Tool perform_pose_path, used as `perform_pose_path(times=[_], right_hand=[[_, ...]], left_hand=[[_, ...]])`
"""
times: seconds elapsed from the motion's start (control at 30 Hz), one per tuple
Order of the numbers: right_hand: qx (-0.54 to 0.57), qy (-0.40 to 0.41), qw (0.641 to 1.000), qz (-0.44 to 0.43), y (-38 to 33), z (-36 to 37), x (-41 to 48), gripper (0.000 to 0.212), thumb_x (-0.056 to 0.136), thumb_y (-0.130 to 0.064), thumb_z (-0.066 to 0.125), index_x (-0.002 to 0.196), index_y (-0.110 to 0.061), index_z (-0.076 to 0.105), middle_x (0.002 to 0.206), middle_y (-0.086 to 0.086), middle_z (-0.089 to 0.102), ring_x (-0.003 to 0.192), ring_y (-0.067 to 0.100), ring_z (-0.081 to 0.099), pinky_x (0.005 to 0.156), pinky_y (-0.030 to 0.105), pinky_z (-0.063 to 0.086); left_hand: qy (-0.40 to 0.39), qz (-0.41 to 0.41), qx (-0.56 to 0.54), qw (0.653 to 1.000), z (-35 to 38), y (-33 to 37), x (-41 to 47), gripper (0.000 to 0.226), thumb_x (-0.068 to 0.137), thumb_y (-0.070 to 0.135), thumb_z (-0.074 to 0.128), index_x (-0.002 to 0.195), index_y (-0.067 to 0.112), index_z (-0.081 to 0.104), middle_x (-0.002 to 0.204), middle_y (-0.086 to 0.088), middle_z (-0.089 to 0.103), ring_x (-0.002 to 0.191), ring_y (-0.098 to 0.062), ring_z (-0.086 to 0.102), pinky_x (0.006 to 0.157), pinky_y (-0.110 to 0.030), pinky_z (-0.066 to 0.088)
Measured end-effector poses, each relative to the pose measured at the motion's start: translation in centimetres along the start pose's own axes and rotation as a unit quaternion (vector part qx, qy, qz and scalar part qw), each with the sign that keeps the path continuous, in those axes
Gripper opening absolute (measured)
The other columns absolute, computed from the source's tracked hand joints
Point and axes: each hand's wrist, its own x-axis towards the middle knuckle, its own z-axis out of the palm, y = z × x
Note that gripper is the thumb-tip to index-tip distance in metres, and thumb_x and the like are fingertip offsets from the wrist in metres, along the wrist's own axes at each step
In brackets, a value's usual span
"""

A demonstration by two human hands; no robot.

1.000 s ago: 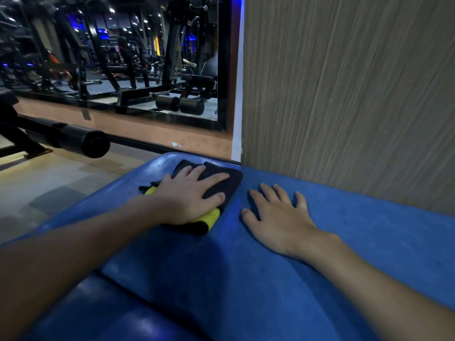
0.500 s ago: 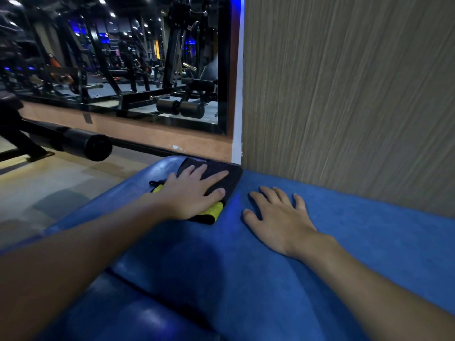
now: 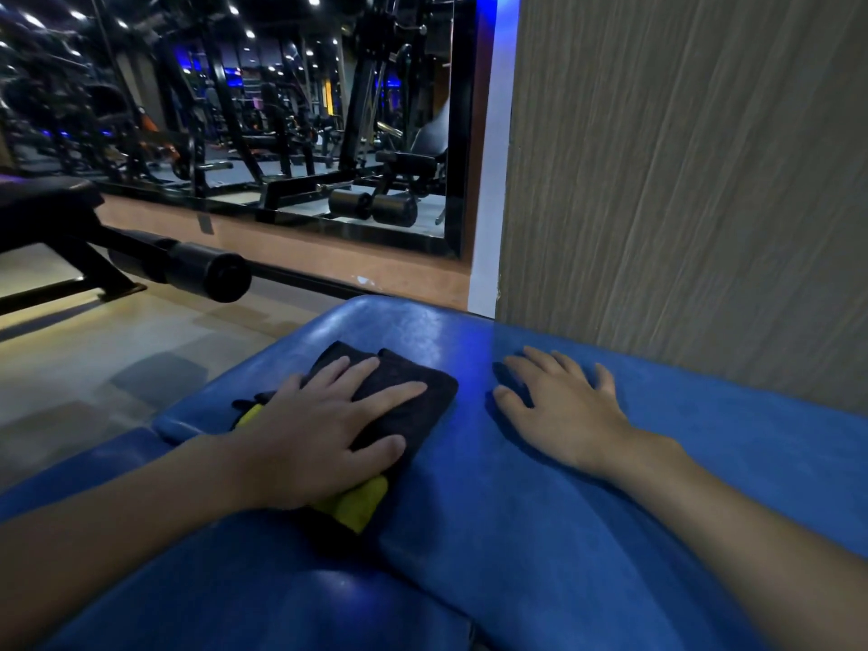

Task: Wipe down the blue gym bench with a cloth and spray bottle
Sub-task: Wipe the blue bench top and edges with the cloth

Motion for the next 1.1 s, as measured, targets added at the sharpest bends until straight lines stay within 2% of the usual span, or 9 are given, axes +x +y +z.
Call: perform_pose_path(times=[0.1, 0.17, 0.33, 0.47, 0.67, 0.83, 0.93, 1.03, 1.1], right_hand=[[-0.007, -0.022, 1.000, -0.004, -0.4, 1.0, 0.5, 0.060, 0.098, -0.061, 0.019, 0.154, -0.038, 0.021, 0.166, -0.007, 0.007, 0.153, 0.022, -0.001, 0.118, 0.060, -0.004], [-0.018, -0.017, 1.000, -0.006, -0.2, 1.6, 0.6, 0.061, 0.098, -0.061, 0.016, 0.155, -0.038, 0.017, 0.167, -0.007, 0.004, 0.153, 0.022, -0.003, 0.118, 0.060, -0.005], [-0.029, -0.009, 0.999, -0.014, 0.0, 1.6, 0.5, 0.061, 0.098, -0.061, 0.013, 0.154, -0.039, 0.015, 0.166, -0.007, 0.003, 0.152, 0.022, -0.005, 0.118, 0.059, -0.005], [-0.017, -0.006, 1.000, -0.016, 0.2, 1.7, 0.6, 0.060, 0.097, -0.061, 0.012, 0.153, -0.040, 0.016, 0.165, -0.008, 0.005, 0.152, 0.021, -0.005, 0.119, 0.058, -0.006], [-0.006, -0.008, 1.000, -0.011, 0.3, 1.6, 0.3, 0.060, 0.098, -0.060, 0.013, 0.154, -0.040, 0.015, 0.166, -0.008, 0.004, 0.152, 0.020, -0.005, 0.119, 0.056, -0.007], [-0.013, -0.008, 1.000, -0.006, -0.1, 1.3, -0.1, 0.059, 0.100, -0.057, 0.014, 0.155, -0.038, 0.016, 0.167, -0.007, 0.005, 0.153, 0.021, -0.002, 0.120, 0.056, -0.004], [-0.027, -0.016, 1.000, -0.004, -0.4, 1.0, -0.5, 0.058, 0.100, -0.055, 0.012, 0.156, -0.037, 0.016, 0.167, -0.005, 0.006, 0.153, 0.022, 0.000, 0.120, 0.057, -0.002], [-0.040, -0.018, 0.999, -0.006, -0.8, 0.5, -0.5, 0.058, 0.101, -0.055, 0.015, 0.153, -0.034, 0.025, 0.165, -0.003, 0.013, 0.152, 0.023, 0.006, 0.119, 0.058, -0.001], [0.009, -0.010, 1.000, -0.004, -1.2, -0.1, 0.0, 0.057, 0.100, -0.057, 0.021, 0.151, -0.033, 0.032, 0.164, -0.003, 0.018, 0.152, 0.020, 0.009, 0.119, 0.055, 0.000]], left_hand=[[0.009, -0.004, -0.011, 1.000, 0.2, -0.6, 4.0, 0.076, 0.069, 0.081, 0.001, 0.143, 0.069, -0.008, 0.169, 0.003, 0.000, 0.154, -0.021, -0.002, 0.119, -0.053, 0.013], [0.006, -0.012, -0.026, 1.000, 0.4, -1.0, 7.4, 0.078, 0.069, 0.083, 0.003, 0.145, 0.067, -0.004, 0.169, 0.003, 0.003, 0.155, -0.023, -0.001, 0.120, -0.057, 0.011], [0.014, -0.025, -0.017, 0.999, -0.1, -1.4, 16.0, 0.064, 0.088, 0.077, 0.016, 0.148, 0.063, 0.001, 0.169, -0.004, 0.006, 0.154, -0.032, 0.004, 0.117, -0.062, 0.015], [0.012, -0.042, -0.019, 0.999, -0.5, -1.1, 18.6, 0.058, 0.096, 0.072, 0.020, 0.151, 0.060, 0.003, 0.169, -0.004, 0.007, 0.154, -0.033, 0.005, 0.116, -0.061, 0.015], [0.030, -0.031, -0.019, 0.999, 0.7, -1.8, 14.0, 0.079, 0.071, 0.085, -0.002, 0.148, 0.066, 0.000, 0.169, -0.001, 0.009, 0.154, -0.030, 0.007, 0.118, -0.060, 0.018], [0.009, -0.013, 0.002, 1.000, 0.6, -2.1, 5.3, 0.080, 0.069, 0.085, -0.006, 0.146, 0.066, -0.006, 0.169, 0.004, -0.002, 0.155, -0.021, -0.002, 0.121, -0.053, 0.011], [0.013, 0.004, 0.002, 1.000, 0.3, -2.3, 0.4, 0.078, 0.060, 0.093, -0.021, 0.136, 0.075, -0.016, 0.169, 0.005, -0.007, 0.154, -0.018, -0.008, 0.118, -0.047, 0.012], [0.002, -0.002, -0.011, 1.000, 0.1, -2.5, -1.5, 0.076, 0.056, 0.094, -0.023, 0.130, 0.080, -0.018, 0.168, 0.007, -0.008, 0.154, -0.016, -0.010, 0.119, -0.045, 0.010], [-0.002, -0.005, -0.013, 1.000, 0.0, -2.4, -0.9, 0.070, 0.056, 0.096, -0.019, 0.125, 0.083, -0.018, 0.169, 0.006, -0.006, 0.154, -0.018, -0.008, 0.119, -0.048, 0.011]])
